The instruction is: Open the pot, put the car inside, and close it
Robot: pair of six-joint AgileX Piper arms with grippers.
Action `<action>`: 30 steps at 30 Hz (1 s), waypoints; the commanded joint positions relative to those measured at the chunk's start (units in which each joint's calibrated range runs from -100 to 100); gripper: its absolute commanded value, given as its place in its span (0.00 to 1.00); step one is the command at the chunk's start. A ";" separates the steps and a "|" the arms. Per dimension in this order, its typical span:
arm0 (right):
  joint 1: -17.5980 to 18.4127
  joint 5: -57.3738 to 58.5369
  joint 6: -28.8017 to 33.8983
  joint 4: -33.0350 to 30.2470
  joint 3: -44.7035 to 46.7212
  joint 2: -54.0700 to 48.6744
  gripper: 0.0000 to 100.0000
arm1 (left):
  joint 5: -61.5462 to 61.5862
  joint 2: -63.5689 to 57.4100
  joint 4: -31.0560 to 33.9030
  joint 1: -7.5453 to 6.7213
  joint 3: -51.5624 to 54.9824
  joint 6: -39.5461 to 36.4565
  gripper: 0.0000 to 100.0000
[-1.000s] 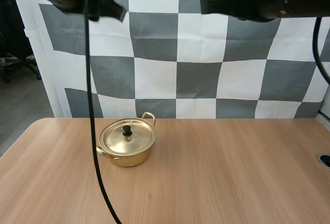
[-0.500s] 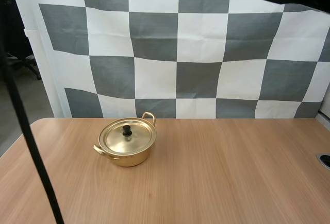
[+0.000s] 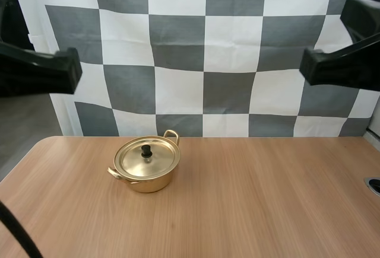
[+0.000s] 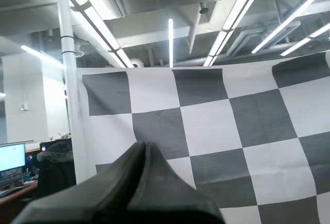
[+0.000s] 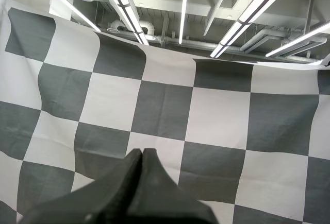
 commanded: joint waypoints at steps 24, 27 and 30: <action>-0.45 -19.51 3.63 -4.27 51.07 -1.37 0.00 | -20.97 -0.47 3.46 0.44 50.45 -6.65 0.00; -0.48 -19.51 3.82 -4.27 53.25 -1.37 0.00 | -23.34 -0.47 3.38 0.44 54.08 -6.91 0.00; -0.62 -17.01 4.48 -4.16 53.25 -1.37 0.00 | -20.74 -0.47 3.01 0.44 54.08 -7.90 0.00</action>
